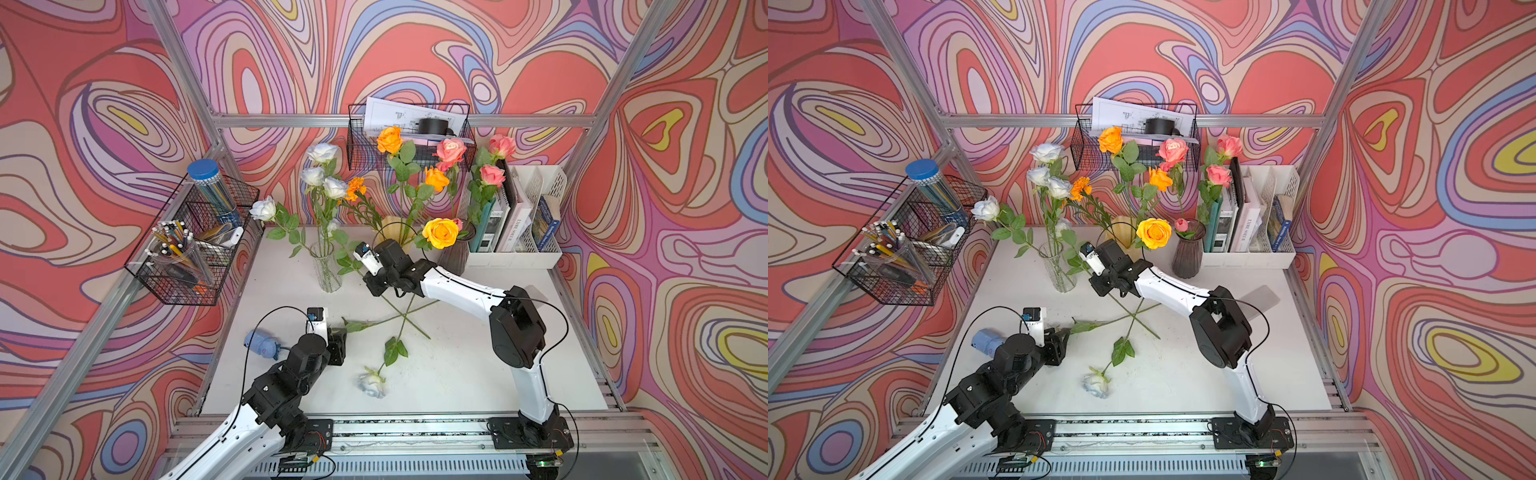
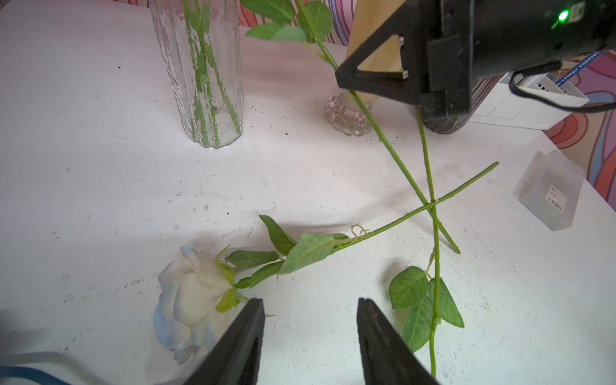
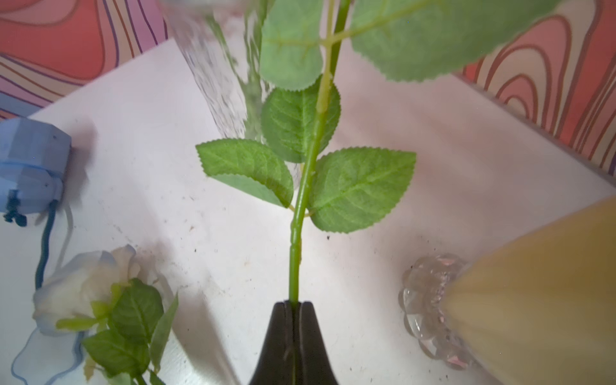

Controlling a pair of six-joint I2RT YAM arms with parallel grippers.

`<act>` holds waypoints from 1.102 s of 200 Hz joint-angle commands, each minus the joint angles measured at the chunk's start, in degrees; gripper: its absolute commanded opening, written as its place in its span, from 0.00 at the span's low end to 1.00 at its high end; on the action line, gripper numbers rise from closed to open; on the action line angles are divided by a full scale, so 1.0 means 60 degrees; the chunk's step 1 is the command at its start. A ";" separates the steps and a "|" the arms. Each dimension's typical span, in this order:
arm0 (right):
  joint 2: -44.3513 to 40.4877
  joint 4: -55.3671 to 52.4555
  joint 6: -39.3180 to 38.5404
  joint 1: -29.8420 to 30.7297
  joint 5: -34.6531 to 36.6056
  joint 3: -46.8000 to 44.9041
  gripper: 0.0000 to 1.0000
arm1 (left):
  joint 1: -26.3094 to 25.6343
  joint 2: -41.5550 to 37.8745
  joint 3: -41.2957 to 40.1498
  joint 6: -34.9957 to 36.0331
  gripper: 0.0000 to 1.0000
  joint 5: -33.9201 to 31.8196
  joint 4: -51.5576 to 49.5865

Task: Arrange the flowers in different vases according to their colors
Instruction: Pick up the flower at the center of the board, then insert the flower into the vase.

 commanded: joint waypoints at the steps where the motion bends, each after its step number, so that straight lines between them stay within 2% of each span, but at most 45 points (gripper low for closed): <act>1: -0.0301 0.1185 -0.0173 0.0036 -0.0134 0.0186 0.00 | 0.0005 0.0027 0.0003 0.0104 0.51 0.0101 0.0248; 38: -0.0243 0.1540 0.0113 0.0041 0.0280 0.0490 0.00 | 0.0000 -0.0035 0.0005 0.0155 0.51 0.0083 0.0143; 95: 0.0028 0.0434 0.0575 0.0041 0.1012 0.1130 0.00 | 0.0001 -0.0025 -0.0080 0.0192 0.51 0.0152 0.0251; 133: 0.0242 0.0381 0.0635 0.0035 0.1208 0.1619 0.00 | -0.0002 0.0219 -0.0129 0.0192 0.51 0.0254 0.0509; 220: 0.2236 -0.0517 0.0865 -0.0028 0.1564 0.5013 0.00 | -0.0010 0.0137 -0.0136 0.0244 0.51 0.0276 0.0477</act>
